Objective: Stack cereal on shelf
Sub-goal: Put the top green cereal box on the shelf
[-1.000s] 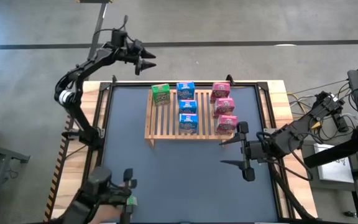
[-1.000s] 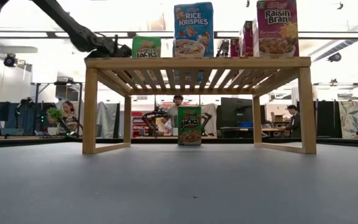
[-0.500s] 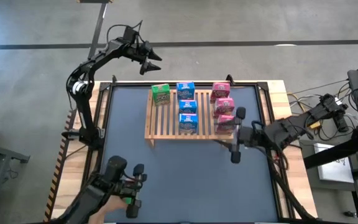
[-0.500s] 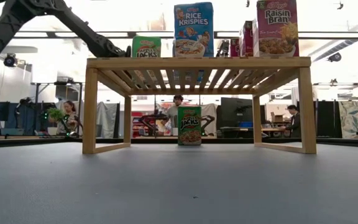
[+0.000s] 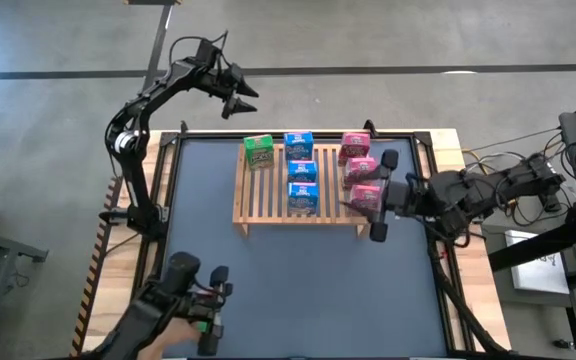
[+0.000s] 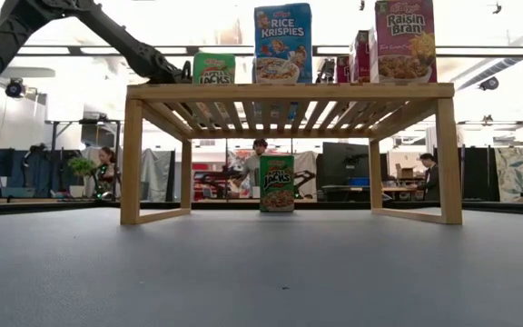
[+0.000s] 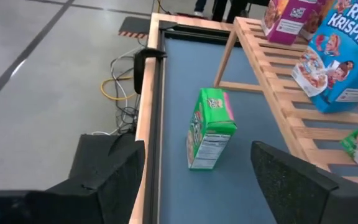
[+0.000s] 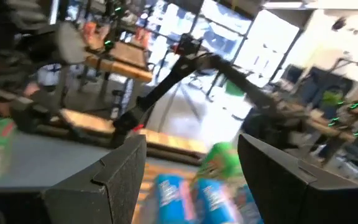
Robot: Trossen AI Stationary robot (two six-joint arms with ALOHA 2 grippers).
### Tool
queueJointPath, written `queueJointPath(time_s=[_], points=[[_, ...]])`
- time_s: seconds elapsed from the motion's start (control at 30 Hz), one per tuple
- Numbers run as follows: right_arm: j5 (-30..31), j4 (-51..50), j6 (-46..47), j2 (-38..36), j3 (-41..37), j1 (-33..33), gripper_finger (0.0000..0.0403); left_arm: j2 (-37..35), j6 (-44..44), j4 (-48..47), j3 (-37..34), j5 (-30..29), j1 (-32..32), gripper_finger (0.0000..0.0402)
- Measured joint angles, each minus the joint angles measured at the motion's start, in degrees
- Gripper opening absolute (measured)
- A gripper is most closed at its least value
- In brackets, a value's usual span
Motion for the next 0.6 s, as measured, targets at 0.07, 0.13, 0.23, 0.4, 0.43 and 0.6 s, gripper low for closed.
queueJointPath(time_s=[0.07, 0.13, 0.23, 0.4, 0.43, 0.6], points=[[0.0, -0.2, -2.0, 0.0, 2.1, -1.7, 0.0242, -0.9, -0.5, 0.1, 0.0, -0.3, 0.0, 0.0274], [0.0, -1.4, -2.7, 0.0, 4.7, -4.4, 0.0242, -2.1, -1.3, 0.1, 0.1, -0.3, 0.0, 0.0272], [-0.7, -4.6, -3.1, 0.2, 8.3, -10.8, 0.0242, -3.8, -2.0, 0.0, 0.5, -0.6, -0.3, 0.027], [-12.5, -10.8, -2.5, 1.6, 13.5, -27.0, 0.0242, -6.0, -2.8, 0.4, 1.6, -0.8, -0.6, 0.0269], [-16.2, -11.6, -2.2, 2.2, 14.4, -30.8, 0.0242, -6.3, -2.9, 0.9, 1.6, -0.8, -0.6, 0.0268], [-32.4, -14.8, -1.8, 6.5, 18.2, -50.2, 0.0242, -7.4, -3.3, 2.2, 1.6, -1.3, -0.7, 0.0263]])
